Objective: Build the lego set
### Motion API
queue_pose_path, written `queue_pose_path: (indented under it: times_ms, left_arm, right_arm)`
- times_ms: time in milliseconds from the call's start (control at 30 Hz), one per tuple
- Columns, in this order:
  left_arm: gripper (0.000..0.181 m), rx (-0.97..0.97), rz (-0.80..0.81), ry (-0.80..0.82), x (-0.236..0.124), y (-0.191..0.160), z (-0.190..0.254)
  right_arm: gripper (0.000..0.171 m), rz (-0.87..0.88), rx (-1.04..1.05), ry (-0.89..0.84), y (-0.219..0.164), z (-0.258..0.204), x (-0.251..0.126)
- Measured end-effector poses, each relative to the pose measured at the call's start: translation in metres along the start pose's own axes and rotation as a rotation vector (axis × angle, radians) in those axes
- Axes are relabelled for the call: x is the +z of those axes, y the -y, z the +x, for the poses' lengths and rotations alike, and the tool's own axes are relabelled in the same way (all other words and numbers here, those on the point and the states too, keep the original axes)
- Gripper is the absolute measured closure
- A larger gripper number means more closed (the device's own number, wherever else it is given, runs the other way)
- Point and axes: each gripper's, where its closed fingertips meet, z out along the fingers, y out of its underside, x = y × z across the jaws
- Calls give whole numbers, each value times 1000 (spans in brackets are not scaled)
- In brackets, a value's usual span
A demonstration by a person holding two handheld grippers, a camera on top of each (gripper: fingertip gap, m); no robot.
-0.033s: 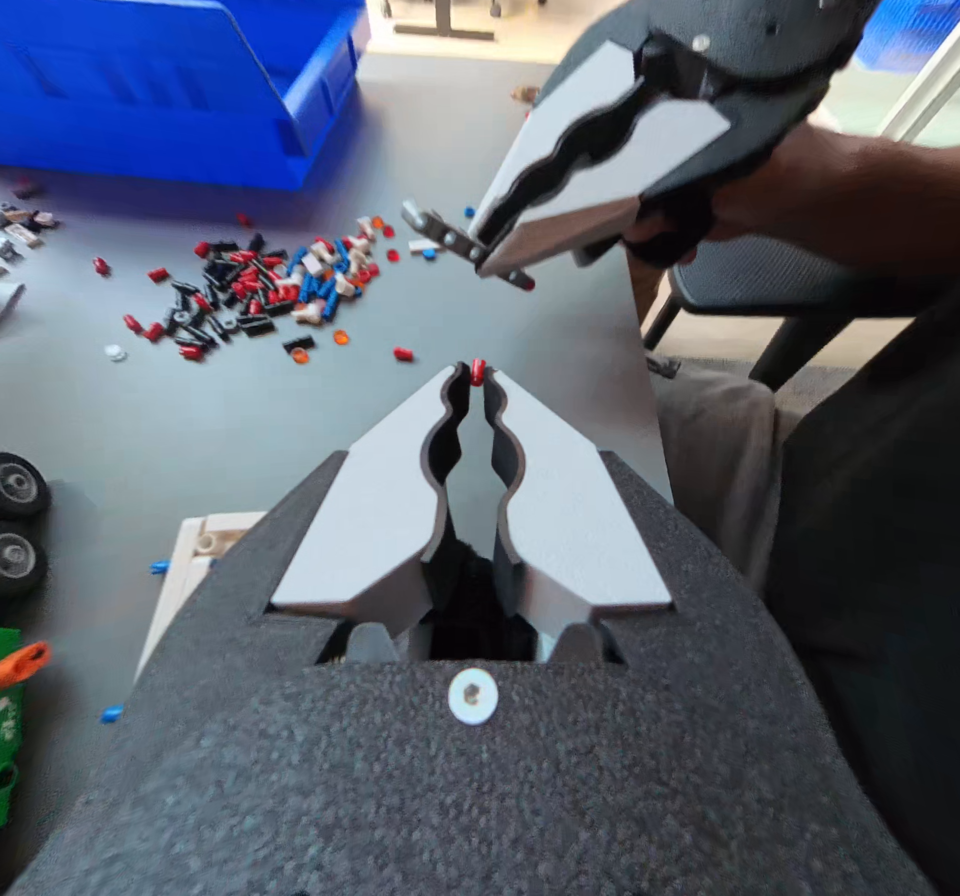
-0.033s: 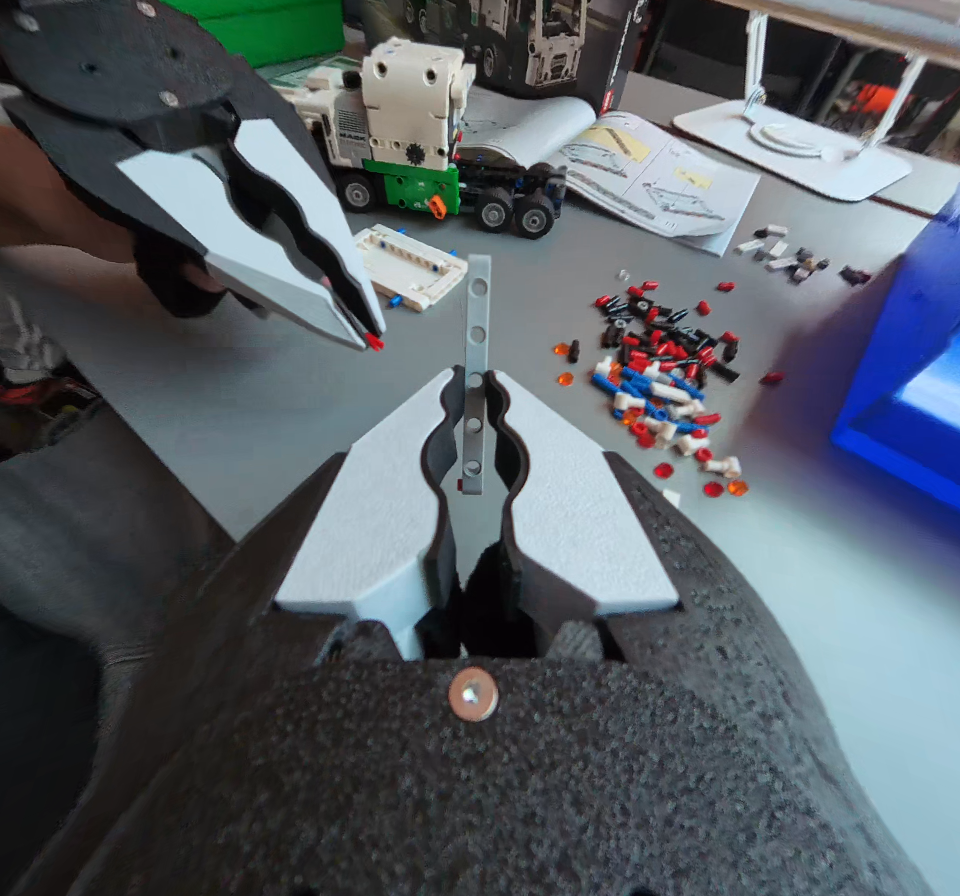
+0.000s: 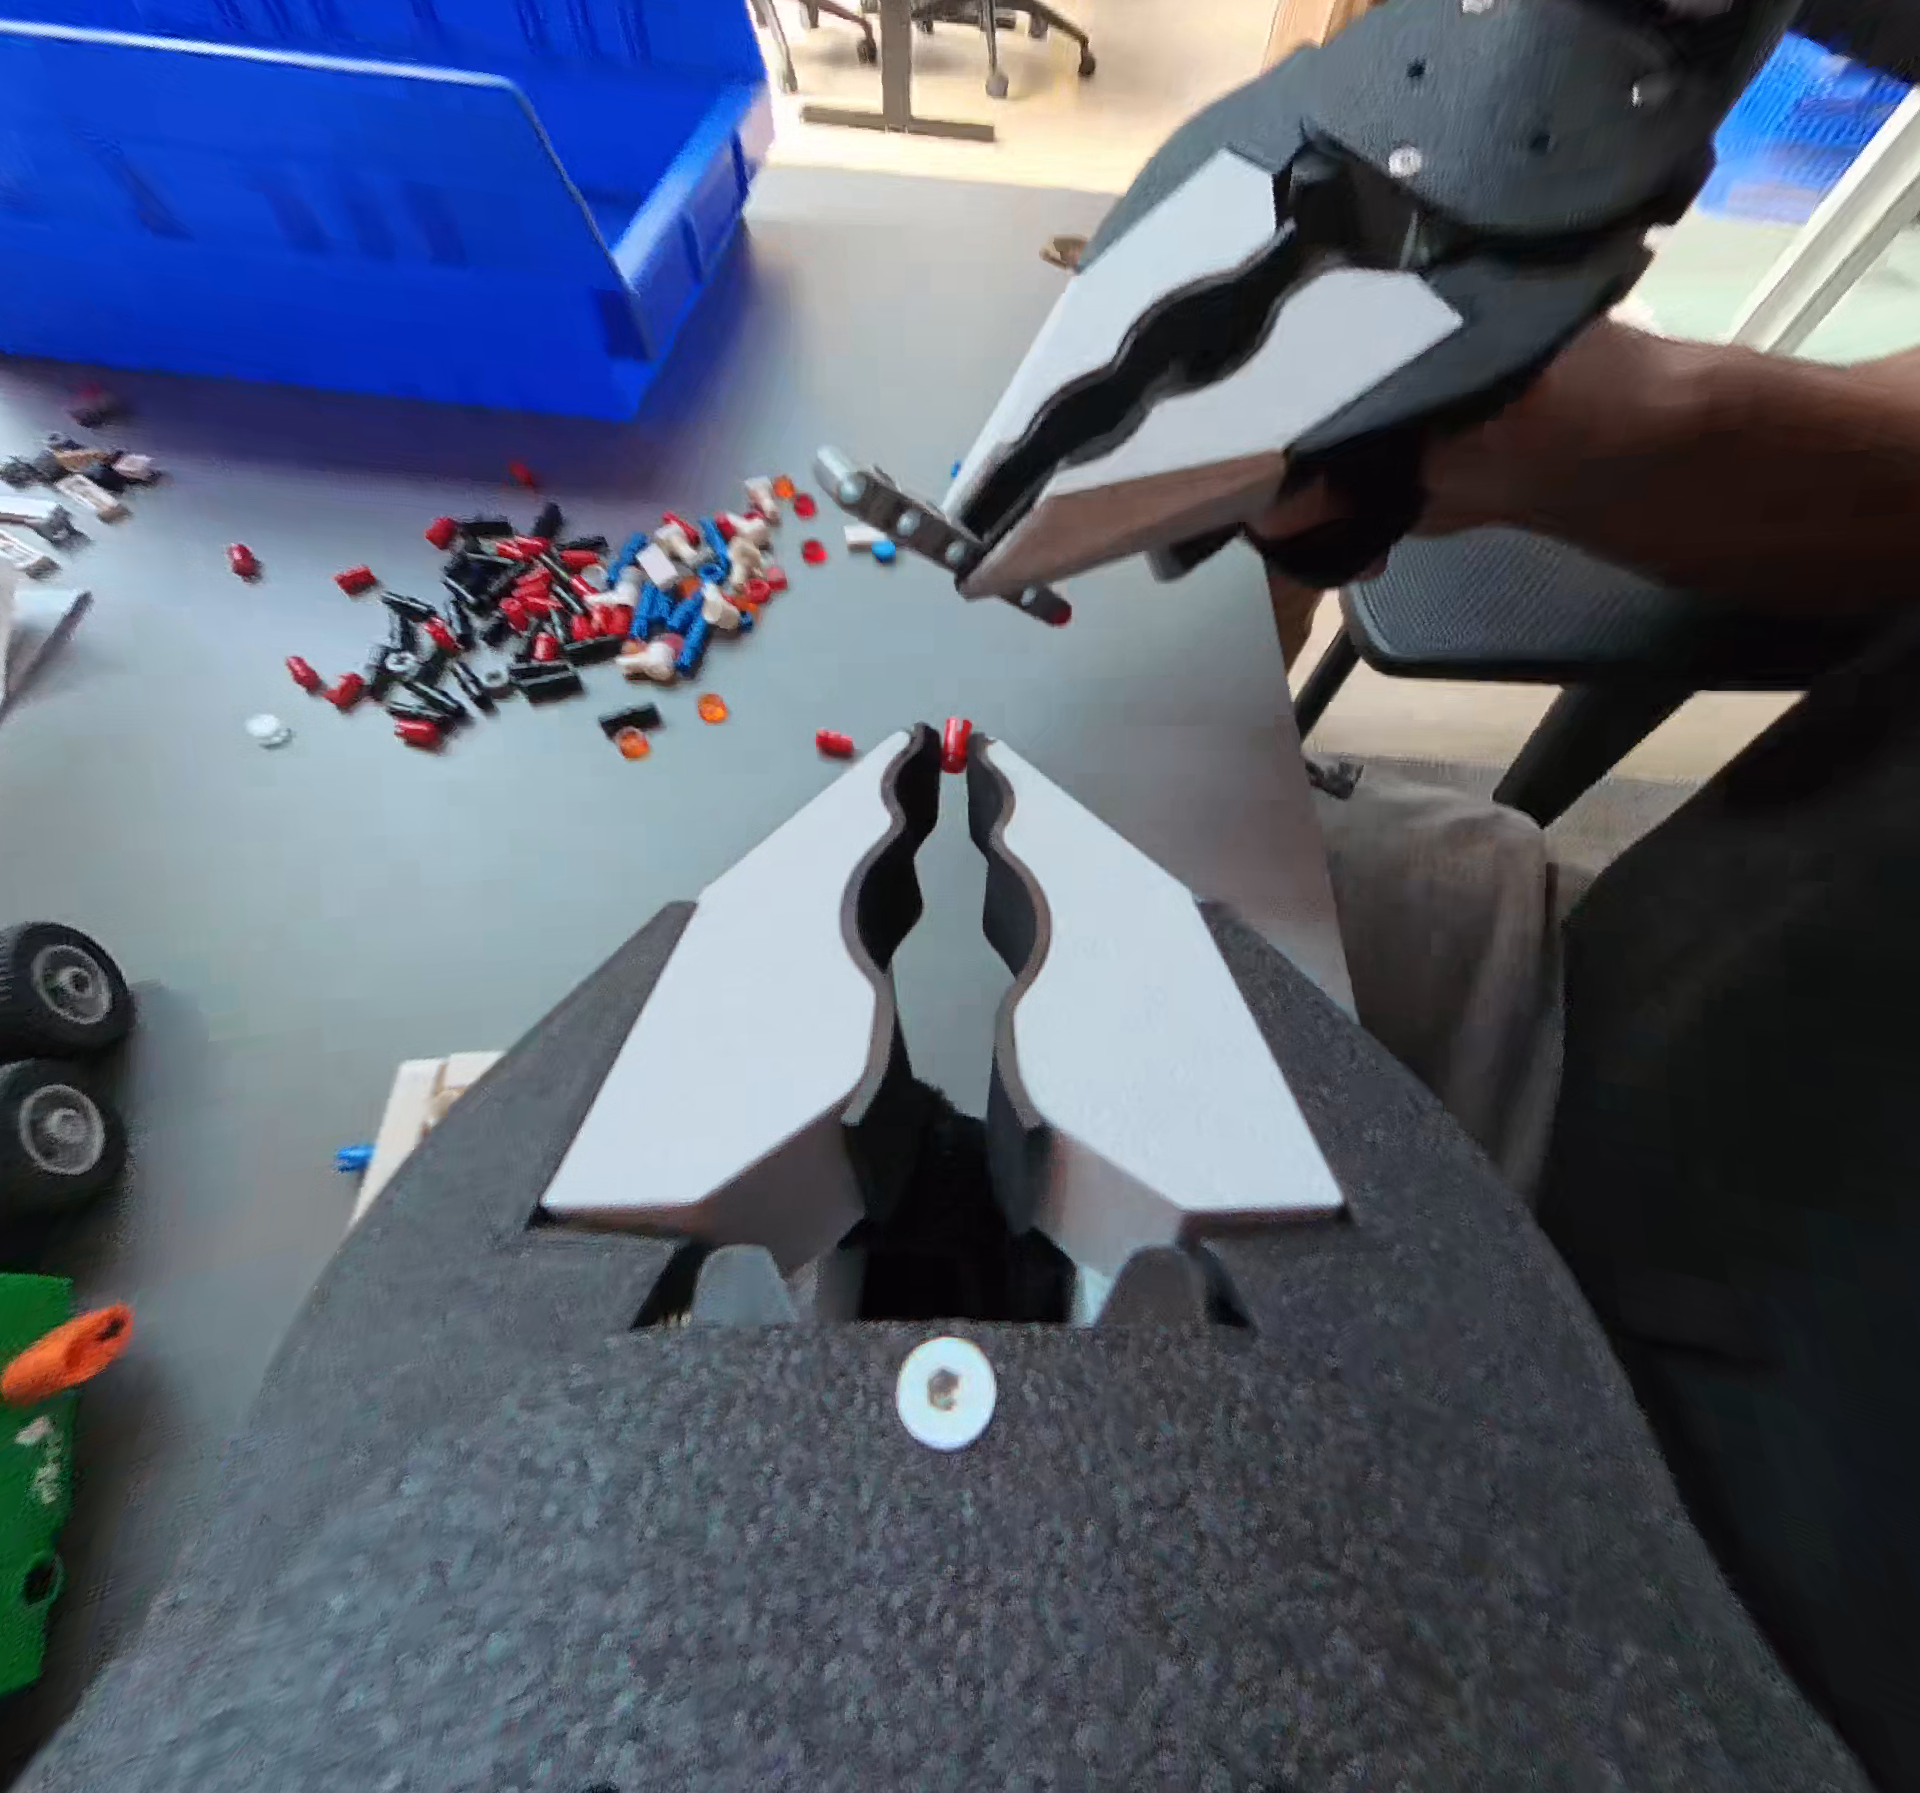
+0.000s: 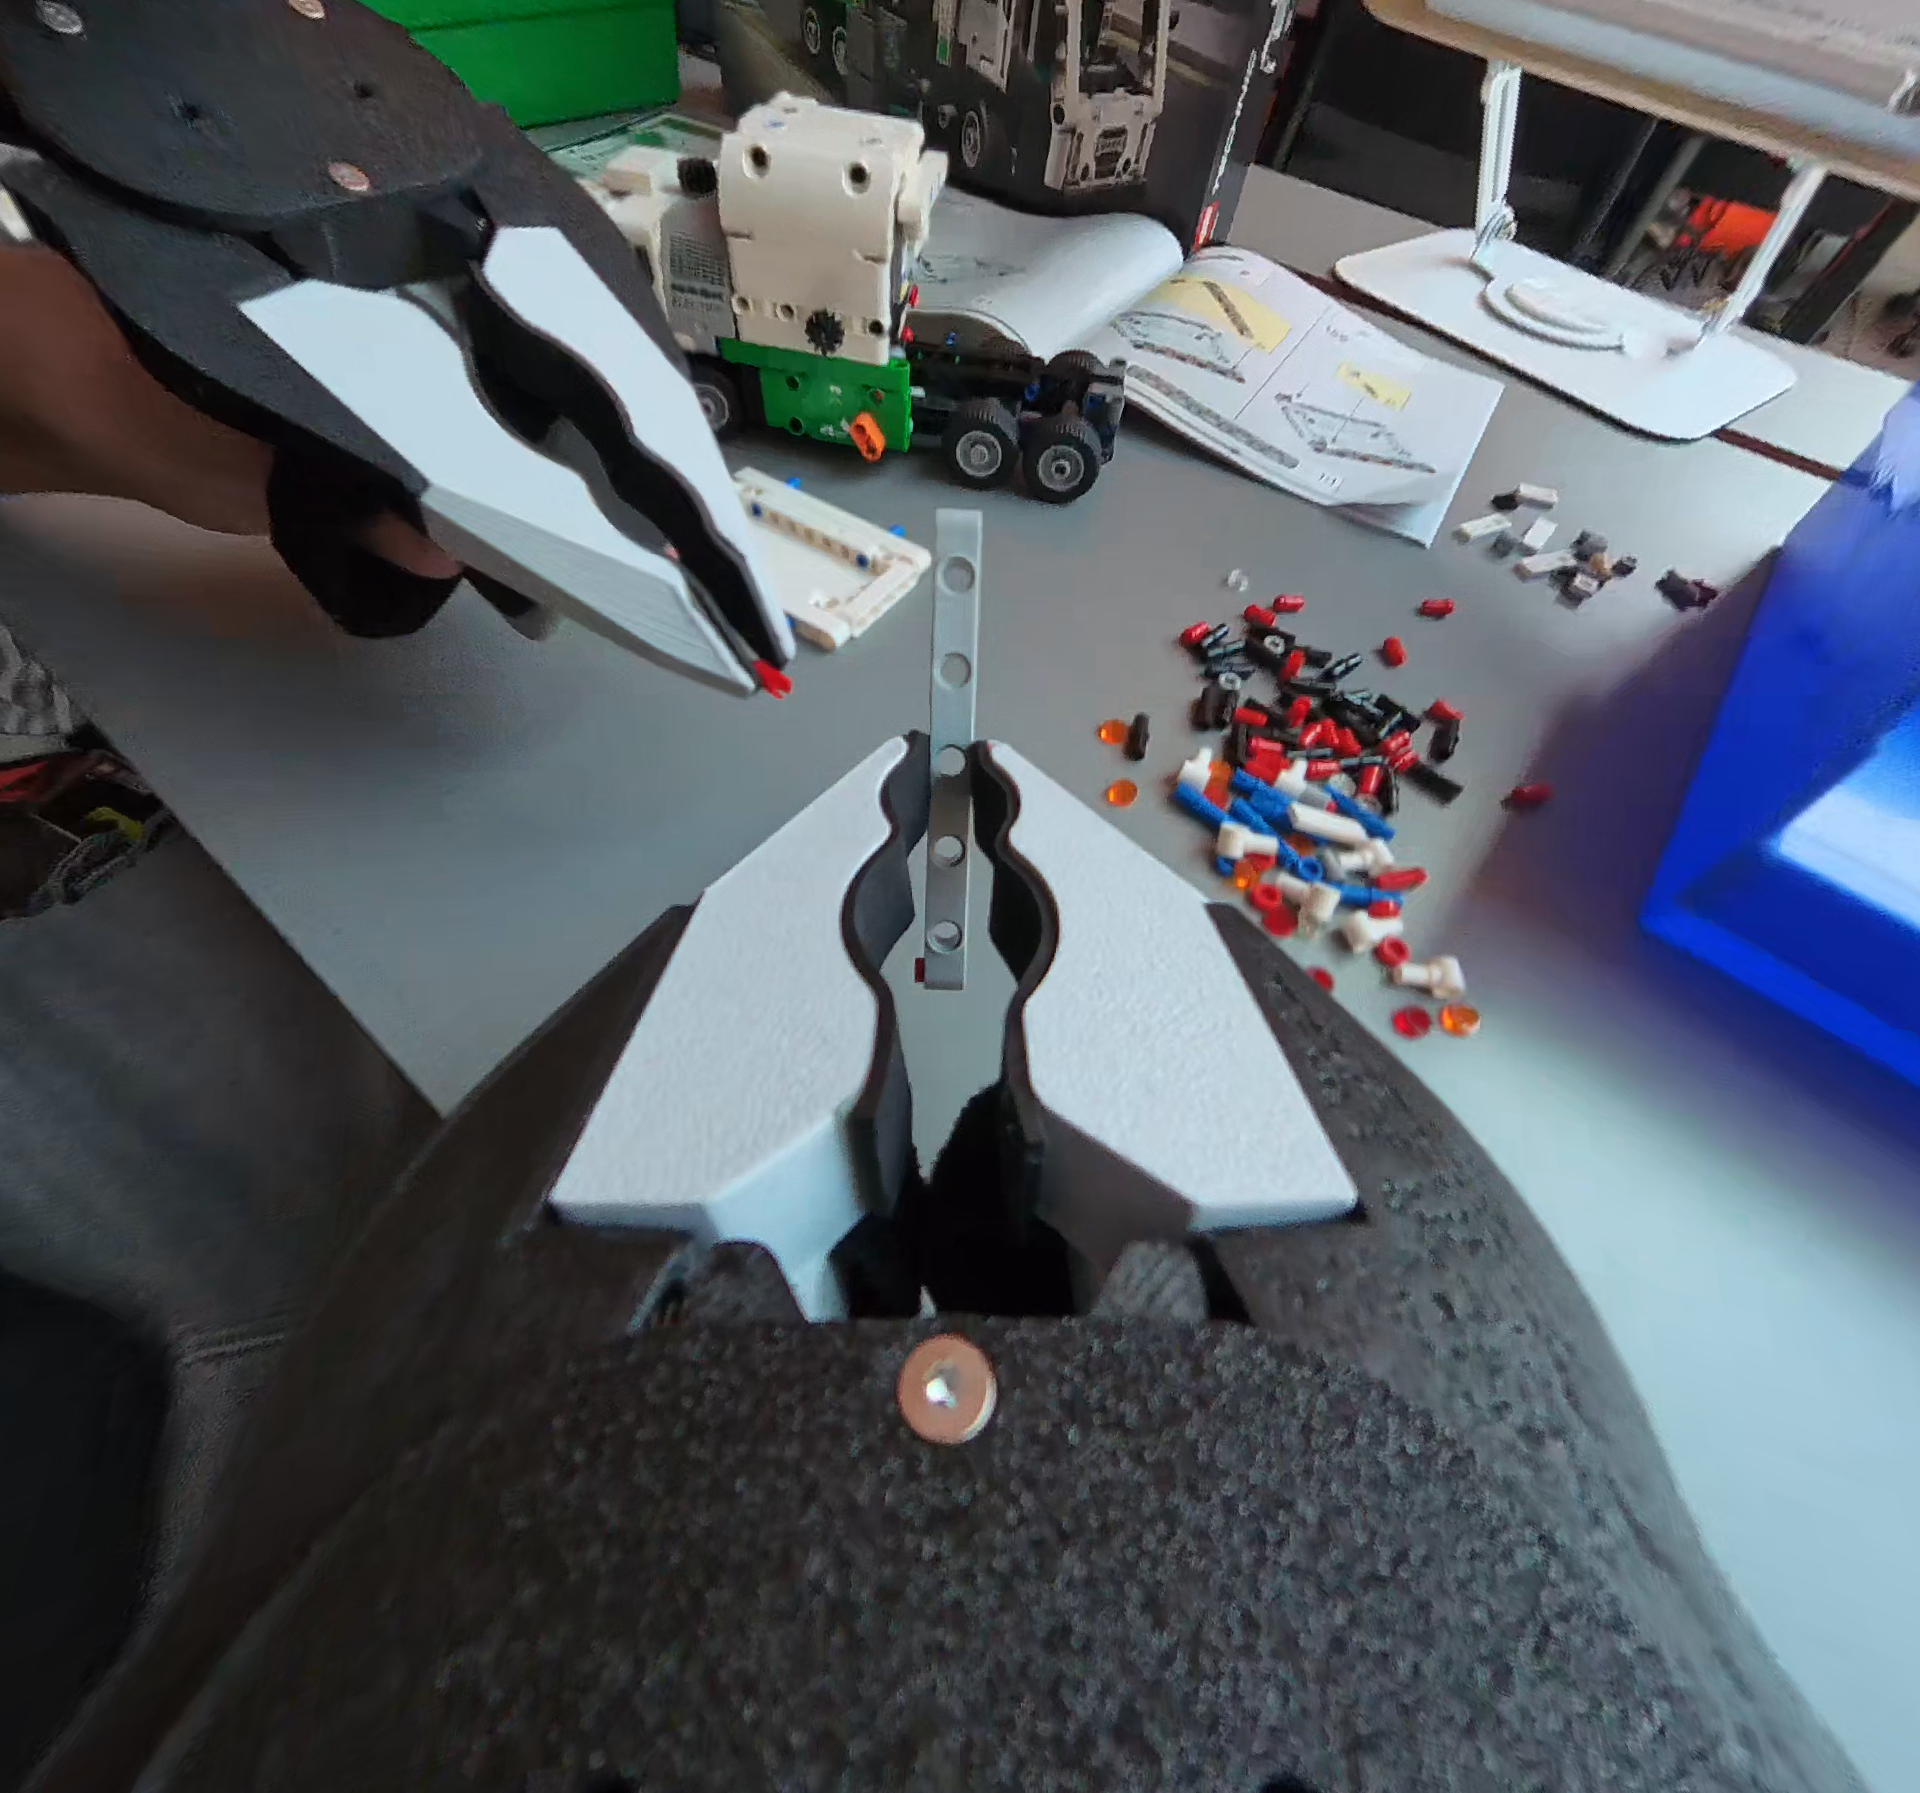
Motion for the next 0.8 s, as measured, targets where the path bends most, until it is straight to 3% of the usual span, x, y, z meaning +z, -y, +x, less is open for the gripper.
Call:
queue_pose_path:
  times_ms: [233,500,800]
  left_arm:
    - [179,-224,289,-36,-19,25,-31]
    - [179,-295,297,19,-27,20,-46]
    - [179,-319,302,61,-25,20,-51]
  right_arm:
    - [165,66,-31,15,30,-2,44]
    - [165,148,-210,-78,35,-10,59]
    - [164,141,-221,-120,35,-6,62]
